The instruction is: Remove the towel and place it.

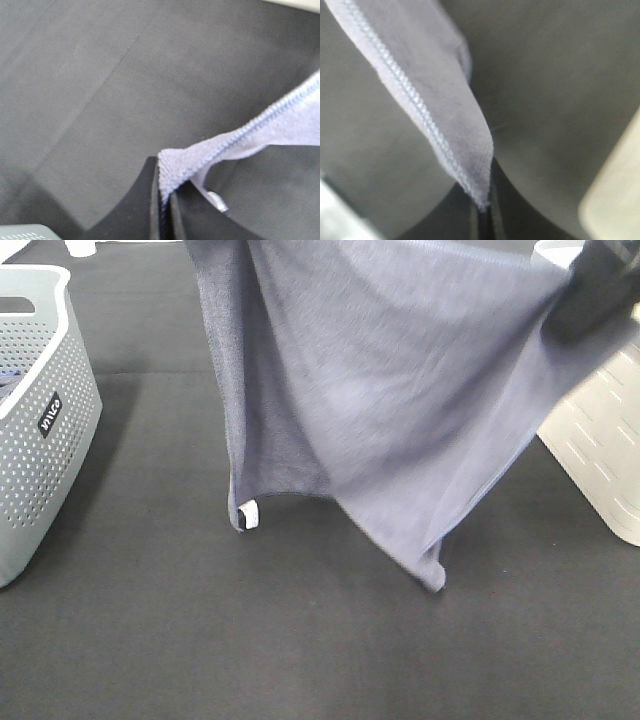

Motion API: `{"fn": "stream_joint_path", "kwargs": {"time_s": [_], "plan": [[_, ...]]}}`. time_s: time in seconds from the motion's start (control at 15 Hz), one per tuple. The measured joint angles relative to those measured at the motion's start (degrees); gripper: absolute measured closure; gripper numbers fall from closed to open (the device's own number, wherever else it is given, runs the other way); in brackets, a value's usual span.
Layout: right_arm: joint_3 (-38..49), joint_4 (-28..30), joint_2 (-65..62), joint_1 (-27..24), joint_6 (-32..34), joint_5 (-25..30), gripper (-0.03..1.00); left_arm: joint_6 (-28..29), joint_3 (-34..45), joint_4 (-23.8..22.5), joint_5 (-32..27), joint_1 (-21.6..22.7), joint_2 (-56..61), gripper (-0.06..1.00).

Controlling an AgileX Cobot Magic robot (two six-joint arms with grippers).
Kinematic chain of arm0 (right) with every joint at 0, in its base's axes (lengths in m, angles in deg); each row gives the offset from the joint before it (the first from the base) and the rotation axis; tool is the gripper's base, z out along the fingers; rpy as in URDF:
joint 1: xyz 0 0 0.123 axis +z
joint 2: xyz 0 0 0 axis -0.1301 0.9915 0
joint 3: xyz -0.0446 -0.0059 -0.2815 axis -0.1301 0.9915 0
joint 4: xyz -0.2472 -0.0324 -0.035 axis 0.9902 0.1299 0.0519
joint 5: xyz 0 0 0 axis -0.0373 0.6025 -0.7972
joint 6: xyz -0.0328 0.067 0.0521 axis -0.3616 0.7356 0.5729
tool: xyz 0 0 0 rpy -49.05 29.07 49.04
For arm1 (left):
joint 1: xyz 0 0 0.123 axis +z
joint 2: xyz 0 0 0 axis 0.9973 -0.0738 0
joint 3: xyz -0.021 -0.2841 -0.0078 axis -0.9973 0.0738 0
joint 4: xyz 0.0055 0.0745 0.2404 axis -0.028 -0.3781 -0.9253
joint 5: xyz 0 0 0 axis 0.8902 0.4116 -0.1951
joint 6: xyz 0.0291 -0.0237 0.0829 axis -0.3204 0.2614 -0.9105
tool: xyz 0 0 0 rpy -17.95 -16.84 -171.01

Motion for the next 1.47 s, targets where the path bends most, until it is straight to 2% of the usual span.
{"fn": "stream_joint_path", "kwargs": {"time_s": [0.2, 0.47, 0.53, 0.6, 0.67, 0.73, 0.87, 1.2, 1.47], "plan": [[-7.16, 5.33, 5.79, 0.00, -2.06, -3.04, 0.96, 7.10, 0.00, -6.19, 7.62, 0.00, -1.89, 0.94], [-15.53, 6.42, 12.72, 0.00, -8.65, -10.31, 0.96, 14.73, 0.00, -20.91, 19.77, 0.80, -6.88, 0.94], [-16.44, 6.59, 13.92, 0.00, -9.28, -11.17, 0.96, 15.70, 0.00, -22.12, 21.89, 1.26, -7.51, 0.94], [-19.54, 8.25, 17.42, 0.00, -10.60, -15.99, 0.96, 19.31, 0.00, -25.90, 27.73, 4.01, -9.17, 0.94], [-20.63, 8.88, 18.68, 0.00, -11.06, -18.51, 0.96, 20.23, 0.00, -27.04, 29.97, 5.33, -9.68, 0.94], [-24.81, 9.51, 23.03, 0.00, -12.49, -28.71, 0.96, 23.20, 0.00, -28.88, 37.93, 10.43, -10.66, 0.94], [-26.47, 9.45, 26.30, 0.46, -12.55, -35.75, 0.96, 24.12, 0.00, -29.39, 40.57, 12.78, -10.89, 0.94], [-26.59, 10.14, 32.31, 0.46, -12.55, -37.41, 0.96, 20.34, 0.11, -29.74, 40.39, 12.61, -16.90, 0.94], [-26.59, 10.14, 32.77, 0.46, -12.55, -45.38, 0.96, 20.00, 0.11, -31.40, 53.40, 14.38, -18.74, 0.94]]}}
